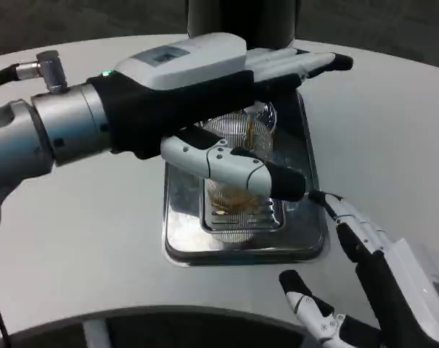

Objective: Grasp the cup under the faucet to collect the drink, then remove the cup.

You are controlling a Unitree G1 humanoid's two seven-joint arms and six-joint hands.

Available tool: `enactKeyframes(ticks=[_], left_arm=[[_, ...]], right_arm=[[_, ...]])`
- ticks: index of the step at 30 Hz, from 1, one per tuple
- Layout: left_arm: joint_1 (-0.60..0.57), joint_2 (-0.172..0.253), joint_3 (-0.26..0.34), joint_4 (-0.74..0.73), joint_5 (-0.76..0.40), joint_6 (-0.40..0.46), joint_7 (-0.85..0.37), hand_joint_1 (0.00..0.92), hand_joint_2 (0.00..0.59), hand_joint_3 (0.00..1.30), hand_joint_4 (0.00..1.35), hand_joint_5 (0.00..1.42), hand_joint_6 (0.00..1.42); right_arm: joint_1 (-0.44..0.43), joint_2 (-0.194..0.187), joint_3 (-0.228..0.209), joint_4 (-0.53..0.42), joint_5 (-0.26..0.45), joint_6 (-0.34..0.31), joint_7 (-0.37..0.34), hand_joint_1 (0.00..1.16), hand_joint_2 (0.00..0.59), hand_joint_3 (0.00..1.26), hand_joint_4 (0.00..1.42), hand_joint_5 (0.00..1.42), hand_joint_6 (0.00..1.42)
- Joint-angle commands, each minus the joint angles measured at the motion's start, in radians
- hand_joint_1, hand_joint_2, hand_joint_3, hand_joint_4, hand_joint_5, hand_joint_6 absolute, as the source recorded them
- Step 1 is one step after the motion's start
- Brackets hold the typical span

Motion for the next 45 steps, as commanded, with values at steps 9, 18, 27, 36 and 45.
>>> enactKeyframes(ticks=[9, 18, 27, 36, 45], left_arm=[[0.029, 0.015, -0.016, -0.041, 0.014, 0.008, 0.004, 0.0, 0.07, 0.0, 0.0, 0.0, 0.0], [0.029, 0.018, -0.025, -0.024, 0.017, -0.003, 0.001, 0.0, 0.07, 0.0, 0.0, 0.0, 0.0], [0.036, 0.022, -0.031, -0.022, 0.02, -0.003, 0.006, 0.0, 0.07, 0.0, 0.0, 0.0, 0.0], [0.029, 0.03, -0.042, -0.015, 0.029, -0.015, 0.008, 0.0, 0.064, 0.0, 0.0, 0.0, 0.0], [0.034, 0.034, -0.043, -0.016, 0.025, -0.01, 0.014, 0.0, 0.064, 0.0, 0.0, 0.0, 0.0]], right_arm=[[-0.177, 0.06, 0.076, 0.121, -0.003, 0.164, -0.02, 0.53, 0.277, 0.0, 0.0, 0.0, 0.09], [-0.274, 0.023, 0.036, 0.263, 0.103, 0.158, -0.116, 0.58, 0.248, 0.0, 0.0, 0.0, 0.02], [-0.405, -0.022, 0.002, 0.46, 0.245, 0.063, -0.232, 0.59, 0.232, 0.0, 0.0, 0.0, 0.0], [-0.538, -0.038, -0.004, 0.637, 0.325, 0.016, -0.296, 0.68, 0.204, 0.0, 0.0, 0.0, 0.0], [-0.631, -0.027, 0.006, 0.765, 0.362, -0.002, -0.362, 0.69, 0.204, 0.0, 0.0, 0.0, 0.0]])
